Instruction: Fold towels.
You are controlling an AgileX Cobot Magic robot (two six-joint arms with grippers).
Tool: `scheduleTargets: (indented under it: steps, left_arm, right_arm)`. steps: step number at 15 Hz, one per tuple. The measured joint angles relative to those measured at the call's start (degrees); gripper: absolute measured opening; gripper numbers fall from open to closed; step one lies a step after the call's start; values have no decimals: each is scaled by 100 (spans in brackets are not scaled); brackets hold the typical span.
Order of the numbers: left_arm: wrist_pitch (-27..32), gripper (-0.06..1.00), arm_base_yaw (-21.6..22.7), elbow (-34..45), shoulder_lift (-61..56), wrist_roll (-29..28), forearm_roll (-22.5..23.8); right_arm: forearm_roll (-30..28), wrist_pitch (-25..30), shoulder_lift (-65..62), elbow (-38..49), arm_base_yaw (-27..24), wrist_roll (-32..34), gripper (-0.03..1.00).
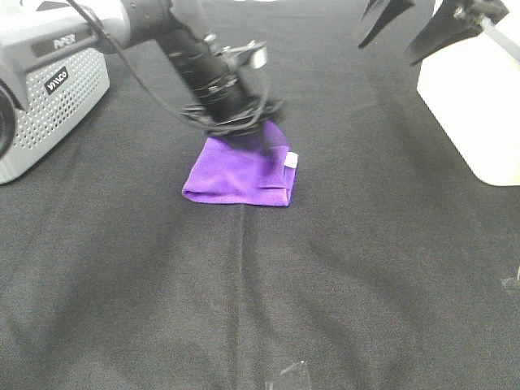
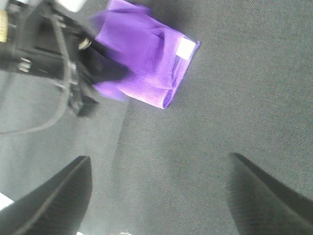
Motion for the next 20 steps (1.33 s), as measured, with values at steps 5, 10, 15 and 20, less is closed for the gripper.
scheduleTargets:
  steps: [5,10,15,20]
  left_arm:
    - [-573,74,0,-11,6,579,-1707]
    - [46,74,246,-401,-401,0,493]
    - [384,74,286,-785,-940,-722,2504]
    - [384,75,1329,-166,-2120,-877,2515]
  right_arm:
    - [0,6,-384,0,0,0,71]
    - [-315,11,-716,424,0,-6,71]
    - [-1008,6,-1266,556,0,258,71]
    - [-1633,0,-2836,1346,0,418,71]
